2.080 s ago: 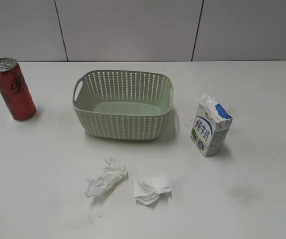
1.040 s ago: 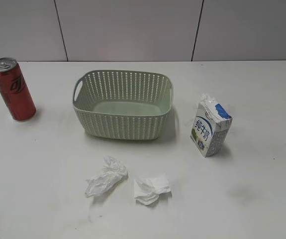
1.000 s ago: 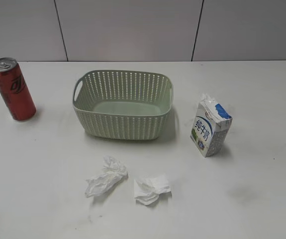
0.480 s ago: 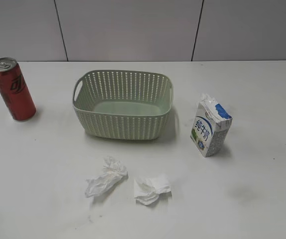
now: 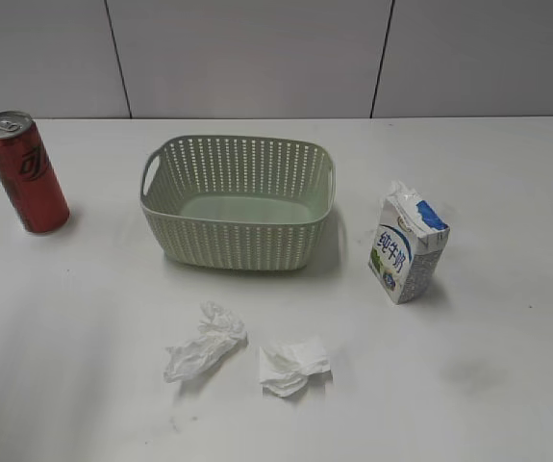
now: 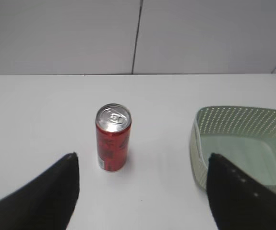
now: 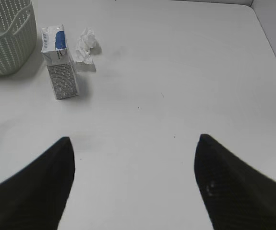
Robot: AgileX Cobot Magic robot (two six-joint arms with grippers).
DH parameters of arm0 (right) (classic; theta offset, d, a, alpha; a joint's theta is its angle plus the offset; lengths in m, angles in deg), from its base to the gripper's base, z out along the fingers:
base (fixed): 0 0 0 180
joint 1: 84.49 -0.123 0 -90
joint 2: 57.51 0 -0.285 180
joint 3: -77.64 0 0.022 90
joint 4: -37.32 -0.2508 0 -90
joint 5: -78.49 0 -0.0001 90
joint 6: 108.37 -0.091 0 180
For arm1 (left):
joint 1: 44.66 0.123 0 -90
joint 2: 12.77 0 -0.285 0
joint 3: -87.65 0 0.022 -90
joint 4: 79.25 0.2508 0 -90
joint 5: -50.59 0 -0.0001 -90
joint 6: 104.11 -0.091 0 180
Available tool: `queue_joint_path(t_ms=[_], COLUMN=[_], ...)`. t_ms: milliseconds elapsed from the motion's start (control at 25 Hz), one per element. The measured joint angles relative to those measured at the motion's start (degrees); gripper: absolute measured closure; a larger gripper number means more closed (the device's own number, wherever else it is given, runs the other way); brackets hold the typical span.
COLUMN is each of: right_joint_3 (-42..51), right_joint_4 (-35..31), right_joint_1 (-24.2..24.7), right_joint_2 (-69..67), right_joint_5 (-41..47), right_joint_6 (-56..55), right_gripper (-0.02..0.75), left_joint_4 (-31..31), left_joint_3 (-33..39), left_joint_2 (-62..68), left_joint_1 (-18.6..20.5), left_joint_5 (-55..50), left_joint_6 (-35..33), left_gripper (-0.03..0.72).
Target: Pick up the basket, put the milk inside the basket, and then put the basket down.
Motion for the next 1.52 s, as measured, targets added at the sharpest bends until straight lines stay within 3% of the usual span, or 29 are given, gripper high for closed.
queue_joint_path(t_ms=[320, 480, 720, 1040, 1200, 1280, 1400, 1520], right_joint_3=[0.0, 0.0, 0.0, 0.0, 0.0, 0.0, 0.0, 0.0], right_joint_4=[-0.04, -0.04, -0.04, -0.04, -0.04, -0.04, -0.04, -0.04], right_joint_1=[0.0, 0.0, 0.0, 0.0, 0.0, 0.0, 0.0, 0.0], right_joint_2=[0.0, 0.0, 0.0, 0.0, 0.0, 0.0, 0.0, 0.0], right_joint_5=[0.0, 0.0, 0.0, 0.0, 0.0, 0.0, 0.0, 0.0], right_joint_6=[0.0, 0.0, 0.0, 0.0, 0.0, 0.0, 0.0, 0.0], right_gripper=[0.148, 0.148, 0.148, 0.148, 0.148, 0.148, 0.148, 0.148], left_joint_4=[-0.46, -0.56, -1.12, -2.05, -2.23, -2.23, -2.39, -2.25], left_joint_3=[-25.58, -35.15, -42.34, -43.33, -43.33, -43.33, -43.45, -43.45], left_joint_2=[31.57, 46.32, 62.57, 73.66, 75.48, 75.65, 75.65, 75.65], left_joint_1=[-10.37, -12.24, -12.36, -12.36, -12.36, -12.36, -12.36, -12.36], left_joint_5=[-12.75, -18.63, -19.79, -14.51, -11.29, -10.2, -9.76, -9.9], left_joint_6=[-1.6, -1.6, -1.6, -1.6, 0.6, 2.39, 4.36, 6.0], left_gripper=[0.059, 0.059, 0.059, 0.081, 0.204, 0.333, 0.594, 0.688])
